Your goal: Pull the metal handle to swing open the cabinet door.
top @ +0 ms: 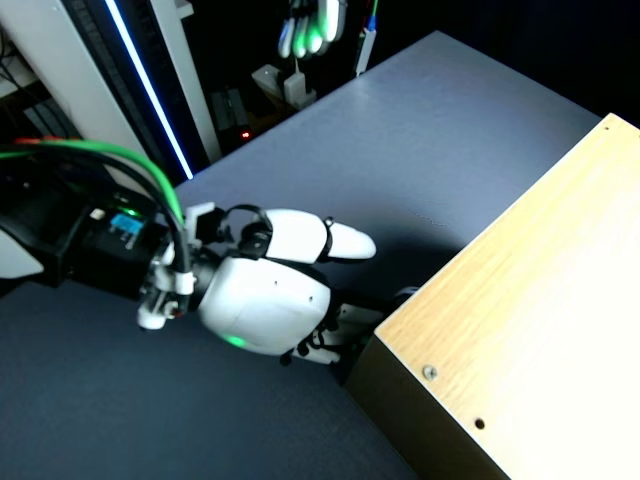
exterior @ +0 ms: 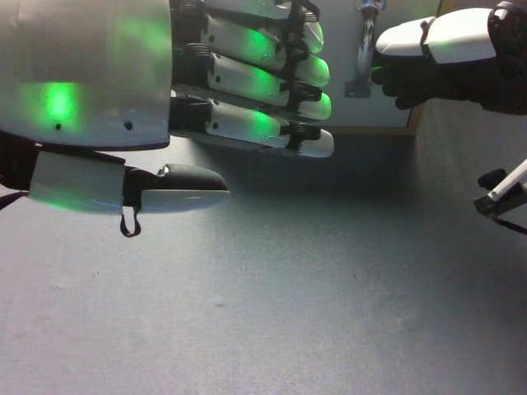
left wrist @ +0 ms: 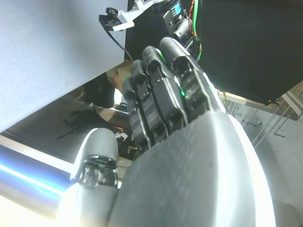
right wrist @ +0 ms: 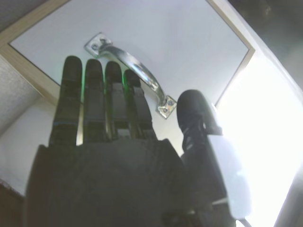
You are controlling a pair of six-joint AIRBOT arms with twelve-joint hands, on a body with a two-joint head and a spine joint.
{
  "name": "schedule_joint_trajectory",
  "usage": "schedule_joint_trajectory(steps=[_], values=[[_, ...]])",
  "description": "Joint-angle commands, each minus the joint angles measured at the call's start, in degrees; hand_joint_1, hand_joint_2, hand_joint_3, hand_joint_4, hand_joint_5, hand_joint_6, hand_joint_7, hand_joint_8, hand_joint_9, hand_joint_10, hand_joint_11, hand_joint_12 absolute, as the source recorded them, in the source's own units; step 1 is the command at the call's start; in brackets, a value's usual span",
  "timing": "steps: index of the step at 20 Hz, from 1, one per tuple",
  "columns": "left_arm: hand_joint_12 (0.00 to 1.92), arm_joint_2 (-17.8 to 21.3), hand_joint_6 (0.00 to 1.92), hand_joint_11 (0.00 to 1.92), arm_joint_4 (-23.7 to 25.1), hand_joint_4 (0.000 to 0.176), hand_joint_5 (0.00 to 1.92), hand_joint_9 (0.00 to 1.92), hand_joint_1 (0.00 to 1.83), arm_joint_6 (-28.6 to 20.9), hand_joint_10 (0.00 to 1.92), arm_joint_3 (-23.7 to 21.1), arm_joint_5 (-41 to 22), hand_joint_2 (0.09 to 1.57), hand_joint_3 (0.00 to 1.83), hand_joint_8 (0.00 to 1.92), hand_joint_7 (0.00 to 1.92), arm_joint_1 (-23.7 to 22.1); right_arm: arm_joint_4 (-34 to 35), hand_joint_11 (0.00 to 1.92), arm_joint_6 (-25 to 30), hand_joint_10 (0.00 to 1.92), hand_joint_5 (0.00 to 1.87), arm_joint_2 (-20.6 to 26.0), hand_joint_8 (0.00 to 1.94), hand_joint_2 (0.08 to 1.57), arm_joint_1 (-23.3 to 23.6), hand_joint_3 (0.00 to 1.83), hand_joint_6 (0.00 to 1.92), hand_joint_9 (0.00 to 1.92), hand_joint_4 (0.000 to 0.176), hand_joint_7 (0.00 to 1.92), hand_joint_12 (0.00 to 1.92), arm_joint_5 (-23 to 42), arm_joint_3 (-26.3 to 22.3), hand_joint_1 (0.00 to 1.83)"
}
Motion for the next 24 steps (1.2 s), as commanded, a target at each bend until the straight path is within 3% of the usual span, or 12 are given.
schedule_joint_trajectory(steps=[1,24], values=[[0.72,0.43,0.0,0.19,-5.76,0.0,0.52,0.52,0.0,0.53,0.0,0.06,-1.44,1.57,0.18,0.0,0.54,-0.54,0.48,0.0,0.24,0.0,0.26,-0.18,0.0,1.57,0.38,0.11,0.0,0.26,0.0,0.28,0.78,6.55,-0.66,0.0],[0.76,0.43,0.0,0.17,-5.76,0.0,0.51,0.52,0.0,0.53,0.0,0.06,-1.44,1.57,0.16,0.01,0.54,-0.54,-0.75,0.0,0.23,0.0,0.23,8.69,0.0,1.57,-1.43,0.11,0.0,0.24,0.0,0.26,0.75,7.01,-11.52,0.0]])
